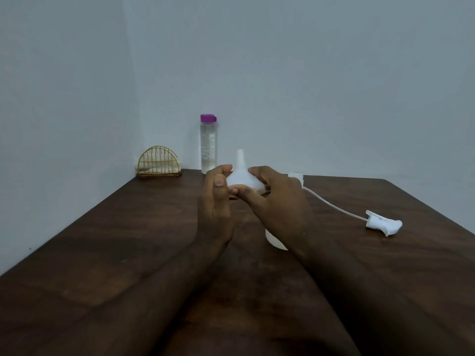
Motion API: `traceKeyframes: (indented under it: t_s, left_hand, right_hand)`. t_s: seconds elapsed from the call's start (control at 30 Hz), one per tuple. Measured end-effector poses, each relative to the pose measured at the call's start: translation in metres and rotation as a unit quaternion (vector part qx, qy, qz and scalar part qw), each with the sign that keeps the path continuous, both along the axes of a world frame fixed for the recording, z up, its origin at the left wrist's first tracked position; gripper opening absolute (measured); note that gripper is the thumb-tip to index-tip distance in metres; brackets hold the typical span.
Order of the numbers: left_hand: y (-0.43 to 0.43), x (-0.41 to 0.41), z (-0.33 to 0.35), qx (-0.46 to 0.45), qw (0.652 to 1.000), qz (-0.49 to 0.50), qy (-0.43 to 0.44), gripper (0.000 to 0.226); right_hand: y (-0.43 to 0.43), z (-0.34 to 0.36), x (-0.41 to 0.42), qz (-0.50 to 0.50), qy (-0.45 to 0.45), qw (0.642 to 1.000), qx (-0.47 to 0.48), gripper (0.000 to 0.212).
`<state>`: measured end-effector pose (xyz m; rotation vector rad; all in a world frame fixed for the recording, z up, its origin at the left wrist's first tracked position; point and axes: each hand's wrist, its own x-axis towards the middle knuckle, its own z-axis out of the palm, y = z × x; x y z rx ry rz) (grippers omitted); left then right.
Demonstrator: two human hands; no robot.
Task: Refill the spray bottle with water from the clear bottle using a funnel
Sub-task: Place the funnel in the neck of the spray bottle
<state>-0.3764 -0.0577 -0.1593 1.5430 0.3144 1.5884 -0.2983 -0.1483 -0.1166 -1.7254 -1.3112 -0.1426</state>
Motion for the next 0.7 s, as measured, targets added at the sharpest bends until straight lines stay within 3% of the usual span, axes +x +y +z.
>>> traceKeyframes:
  t_s: [0.07, 0.17, 0.27, 0.4, 0.5, 0.7]
  left_hand:
    - [-0.006, 0.004, 0.005, 0.027, 1.000, -0.014, 0.000, 0.049]
    - [-0.008, 0.010, 0.013, 0.061, 0.998, -0.015, 0.000, 0.056]
    - [-0.001, 0.015, 0.013, 0.107, 0.994, -0.008, 0.031, 0.052]
    - [0.004, 0.025, -0.002, 0.126, 0.979, -0.017, 0.159, 0.072]
    - [0.005, 0.032, -0.017, 0.125, 0.954, 0.011, 0.271, 0.088]
    - [-0.003, 0.027, -0.024, 0.166, 0.907, 0.036, 0.386, 0.098]
  right_hand:
    - [-0.008, 0.007, 0.003, 0.005, -0.043, 0.999, 0.022, 0.065]
    - [-0.018, 0.020, 0.013, -0.006, -0.113, 0.993, 0.016, 0.034]
    - [-0.027, 0.036, 0.023, -0.031, -0.139, 0.989, 0.041, 0.024]
    - [-0.034, 0.058, 0.049, -0.064, -0.036, 0.995, 0.063, 0.004]
    - [-0.037, 0.062, 0.069, -0.083, 0.035, 0.995, 0.053, 0.010]
    - [-0.045, 0.059, 0.082, -0.078, 0.175, 0.979, 0.067, 0.013]
